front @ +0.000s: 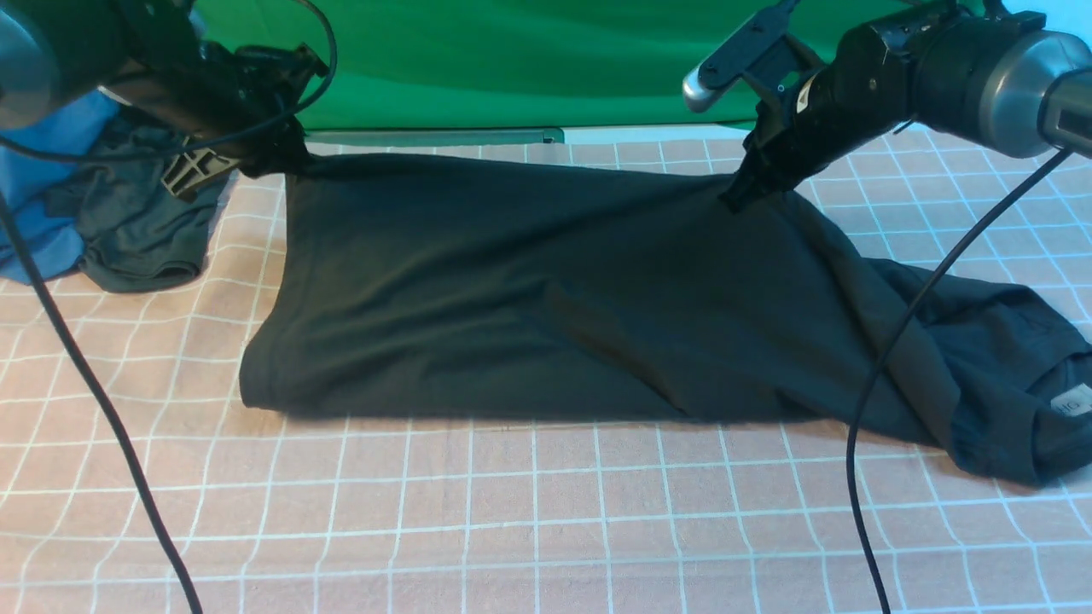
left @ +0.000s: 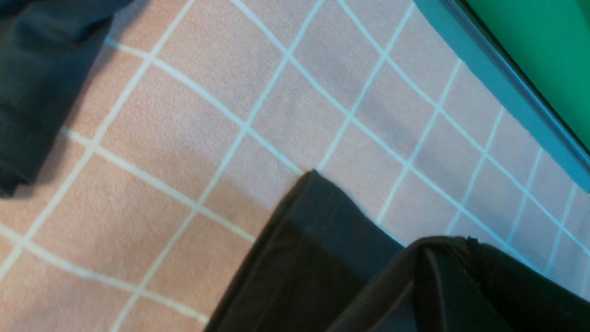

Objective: Fold a long-sleeved shirt over a pink coffee tablecloth.
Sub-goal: 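Fold the black garment in half by bringing its near edge over to the far edge, then pull the folded dark garment lengthwise by its ends to straighten it flat on the table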

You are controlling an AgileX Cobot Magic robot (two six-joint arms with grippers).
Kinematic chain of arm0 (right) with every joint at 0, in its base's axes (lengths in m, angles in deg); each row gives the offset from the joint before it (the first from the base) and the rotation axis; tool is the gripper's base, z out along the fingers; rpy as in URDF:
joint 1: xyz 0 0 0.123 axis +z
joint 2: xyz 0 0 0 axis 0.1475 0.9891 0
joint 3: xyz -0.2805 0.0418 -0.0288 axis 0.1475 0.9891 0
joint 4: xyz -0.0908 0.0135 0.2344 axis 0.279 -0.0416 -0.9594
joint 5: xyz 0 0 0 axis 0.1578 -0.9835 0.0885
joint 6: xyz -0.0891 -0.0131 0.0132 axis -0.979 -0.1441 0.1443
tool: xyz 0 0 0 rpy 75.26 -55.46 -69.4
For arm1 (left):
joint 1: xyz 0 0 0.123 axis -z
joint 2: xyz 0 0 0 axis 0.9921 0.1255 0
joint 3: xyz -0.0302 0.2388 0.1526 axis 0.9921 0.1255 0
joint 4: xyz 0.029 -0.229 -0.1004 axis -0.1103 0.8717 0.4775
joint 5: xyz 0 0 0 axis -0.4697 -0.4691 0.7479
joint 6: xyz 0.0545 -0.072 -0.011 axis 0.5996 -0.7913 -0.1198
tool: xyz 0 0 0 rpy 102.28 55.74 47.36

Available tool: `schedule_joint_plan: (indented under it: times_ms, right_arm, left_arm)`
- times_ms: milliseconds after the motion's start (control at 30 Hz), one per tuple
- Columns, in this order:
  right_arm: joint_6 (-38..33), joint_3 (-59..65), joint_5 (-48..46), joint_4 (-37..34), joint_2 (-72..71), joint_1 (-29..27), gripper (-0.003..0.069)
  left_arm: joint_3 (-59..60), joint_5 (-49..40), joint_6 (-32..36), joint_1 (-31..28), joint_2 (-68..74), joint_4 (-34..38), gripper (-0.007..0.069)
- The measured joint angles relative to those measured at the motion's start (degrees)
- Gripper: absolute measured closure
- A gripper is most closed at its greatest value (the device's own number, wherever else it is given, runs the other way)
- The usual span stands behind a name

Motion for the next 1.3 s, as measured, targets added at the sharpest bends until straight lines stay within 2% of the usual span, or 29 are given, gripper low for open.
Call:
schedule_joint_plan:
  times_ms: [167, 267, 333, 400, 467, 500, 533, 600, 633, 700, 733, 767, 867, 1033, 1100, 1167, 1300]
  right_arm:
    - [0.34, 0.0, 1.92, 0.07, 1.63, 0.0, 0.0556]
    - [1.18, 0.0, 3.09, 0.32, 1.91, -0.06, 0.0437]
    - [1.73, -0.29, 2.32, 0.54, 1.36, -0.06, 0.0332]
    - [2.73, -0.9, -1.05, 0.59, 0.02, -0.06, 0.0283]
    - [6.44, -1.77, -7.64, 0.65, -2.54, -0.06, 0.0273]
    - [8.91, -2.29, -13.43, 0.65, -4.49, -0.06, 0.0279]
    - [9.19, -2.34, -13.42, 0.65, -4.82, -0.06, 0.0281]
    - [10.9, -2.8, -23.95, 0.77, -8.42, -0.47, 0.0319]
    - [11.33, -2.93, -28.42, 0.62, -10.12, -0.84, 0.0357]
    - [11.66, -3.05, -32.58, 0.42, -11.03, -1.5, 0.0391]
    - [11.79, -3.17, -37.21, -0.45, -11.51, -2.89, 0.0456]
    - [11.79, -2.85, -38.56, -1.27, -11.67, -4.05, 0.0495]
    - [11.62, 0.06, -40.51, -6.59, -11.99, -7.76, 0.0609]
    - [12.0, 6.23, -41.23, -9.19, -12.71, -11.68, 0.0606]
    - [12.01, 9.76, -41.44, -9.46, -12.83, -12.64, 0.0511]
    - [12.01, 12.57, -41.33, -9.84, -12.83, -12.7, 0.0385]
    - [11.96, 16.43, -38.57, -10.89, -12.88, -12.7, 0.0186]
  left_arm:
    - [0.0, 1.28, 3.65, 0.05, 1.28, 0.0, 0.0571]
    - [0.0, 2.49, 4.71, 0.05, 1.7, 0.0, 0.0497]
    - [0.0, 3.57, 5.0, 0.05, 1.7, -0.79, 0.0403]
    - [-0.05, 3.54, 5.11, 0.11, 1.2, -2.19, 0.0323]
    - [-0.5, 0.73, 5.21, 0.11, 0.16, -3.06, 0.0272]
    - [-0.66, -1.76, 6.05, 0.17, -0.91, -3.02, 0.0265]
    - [-0.66, -2.78, 6.64, 0.26, -1.33, -2.92, 0.0266]
    - [-0.85, -8.58, 11.28, 1.16, -3.54, -1.54, 0.0312]
    - [-0.9, -12.57, 13.72, 2.42, -5.02, -0.72, 0.0381]
    - [-0.67, -14.82, 15.54, 3.63, -6.22, -0.29, 0.0444]
    - [0.81, -15.63, 16.86, 6.04, -7.57, -0.23, 0.0538]
    - [2.35, -15.35, 17.25, 7.68, -8.36, -0.36, 0.0571]
    - [8.72, -13.82, 17.4, 12.11, -9.69, -0.54, 0.061]
    - [18.02, -9.6, 17.08, 14.23, -9.68, -0.42, 0.0612]
    - [22.5, -6.4, 16.81, 14.16, -9.63, -0.42, 0.0612]
    - [25.36, -3.8, 16.8, 13.91, -9.63, -0.47, 0.0612]
    - [27.31, -1.22, 16.44, 13.79, -9.75, -0.61, 0.0612]
